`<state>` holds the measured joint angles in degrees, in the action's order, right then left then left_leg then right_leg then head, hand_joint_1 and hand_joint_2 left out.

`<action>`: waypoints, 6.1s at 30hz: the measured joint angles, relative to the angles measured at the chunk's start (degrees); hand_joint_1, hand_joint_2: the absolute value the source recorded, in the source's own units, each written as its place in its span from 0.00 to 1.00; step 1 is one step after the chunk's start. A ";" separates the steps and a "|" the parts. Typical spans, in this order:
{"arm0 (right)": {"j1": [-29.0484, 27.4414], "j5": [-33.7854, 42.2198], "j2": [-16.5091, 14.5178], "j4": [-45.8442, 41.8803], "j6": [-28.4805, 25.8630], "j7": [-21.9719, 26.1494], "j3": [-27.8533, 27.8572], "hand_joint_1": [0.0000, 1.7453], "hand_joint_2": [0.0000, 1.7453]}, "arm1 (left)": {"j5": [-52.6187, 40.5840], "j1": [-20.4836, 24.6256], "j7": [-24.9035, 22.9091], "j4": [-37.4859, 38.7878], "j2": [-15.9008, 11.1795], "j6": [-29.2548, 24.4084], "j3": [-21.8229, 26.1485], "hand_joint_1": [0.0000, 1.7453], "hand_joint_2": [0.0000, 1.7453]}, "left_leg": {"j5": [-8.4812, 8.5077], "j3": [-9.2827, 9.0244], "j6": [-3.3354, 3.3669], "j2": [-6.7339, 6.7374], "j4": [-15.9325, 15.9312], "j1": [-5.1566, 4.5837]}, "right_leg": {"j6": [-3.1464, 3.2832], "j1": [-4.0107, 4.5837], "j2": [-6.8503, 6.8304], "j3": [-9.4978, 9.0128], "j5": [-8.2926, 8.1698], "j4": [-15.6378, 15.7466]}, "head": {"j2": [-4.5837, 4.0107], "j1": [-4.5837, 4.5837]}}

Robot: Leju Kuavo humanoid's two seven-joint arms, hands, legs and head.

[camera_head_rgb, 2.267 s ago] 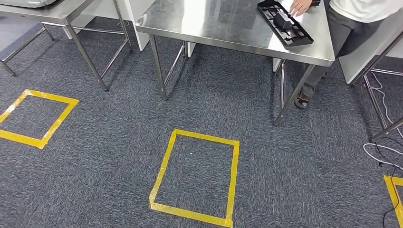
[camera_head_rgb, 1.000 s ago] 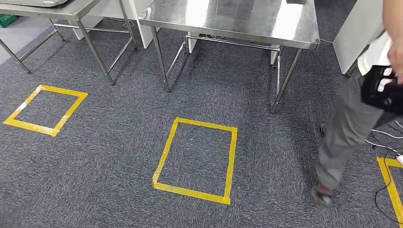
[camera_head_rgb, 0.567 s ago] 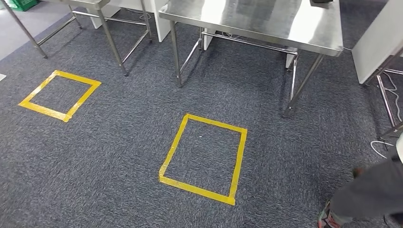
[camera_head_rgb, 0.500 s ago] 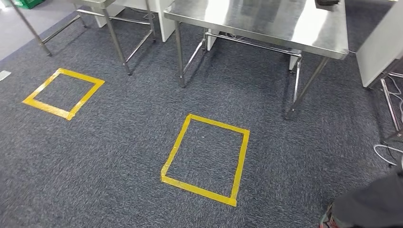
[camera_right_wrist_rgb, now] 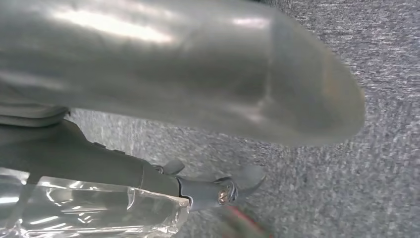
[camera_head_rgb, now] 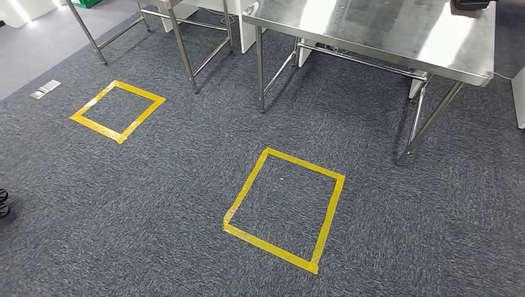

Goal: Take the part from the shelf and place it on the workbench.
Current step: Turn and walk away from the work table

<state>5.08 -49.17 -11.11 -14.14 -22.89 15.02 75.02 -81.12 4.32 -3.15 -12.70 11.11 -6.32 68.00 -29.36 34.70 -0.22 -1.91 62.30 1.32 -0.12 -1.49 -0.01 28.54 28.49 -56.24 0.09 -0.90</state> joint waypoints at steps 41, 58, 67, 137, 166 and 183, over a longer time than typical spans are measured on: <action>-0.79 0.48 -1.73 0.11 -0.34 -0.51 -0.05 0.00 0.00 | -1.19 -0.27 0.01 0.04 -1.02 0.67 -0.73 0.00 0.00 | 2.06 -3.04 1.18 5.84 -4.40 -0.87 | -0.12 1.35 -6.17 -0.26 0.89 -0.42 | 0.00 -0.28; -0.55 -1.20 -1.52 0.12 -0.73 -1.48 -0.68 0.00 0.00 | -0.51 -0.45 -0.99 0.04 -0.56 0.58 -0.75 0.00 0.00 | 3.93 -2.27 1.46 -4.89 -5.58 -0.92 | -0.69 0.62 2.77 1.04 -0.46 -0.18 | 0.00 -0.02; -0.47 -1.25 -1.42 0.11 -0.32 -1.55 -0.99 0.00 0.00 | -1.08 -0.39 -0.57 0.04 -0.46 0.62 -0.76 0.00 0.00 | -1.29 3.57 -0.02 1.98 6.89 -0.15 | 1.47 1.14 -3.49 0.47 -0.26 0.07 | 0.00 -0.67; -0.24 -3.47 -1.38 0.57 -0.09 -2.30 -2.60 0.00 0.00 | -1.35 -0.17 -2.40 0.33 -0.38 0.32 -1.13 0.00 0.00 | 3.38 -2.71 4.07 3.04 -5.43 -2.15 | -0.19 1.86 -3.66 1.90 3.02 -4.68 | 0.00 -0.77; -0.51 -2.81 -1.44 0.61 -0.48 -1.31 -2.85 0.00 0.00 | -2.22 -0.20 -2.12 0.39 -0.29 0.48 -1.31 0.00 0.00 | 3.07 -2.61 2.80 3.55 -5.11 -1.65 | -0.72 1.18 -4.39 0.96 0.72 -1.33 | 0.00 -0.76; -0.57 -3.37 -1.12 0.70 -0.15 -1.17 -2.85 0.00 0.00 | -2.22 -0.26 -2.51 0.45 0.09 0.73 -1.32 0.00 0.00 | 0.82 -1.33 1.13 -0.57 -1.57 -1.22 | -0.14 0.10 0.58 1.57 -0.42 -1.09 | 0.00 -0.66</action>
<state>4.52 -52.54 -12.23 -13.44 -23.04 13.85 72.17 -83.34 4.05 -5.66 -12.25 11.20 -5.58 66.69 -28.54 33.37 0.91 -2.48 60.73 0.10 -0.26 -1.39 0.57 30.11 28.06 -57.33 0.09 -1.56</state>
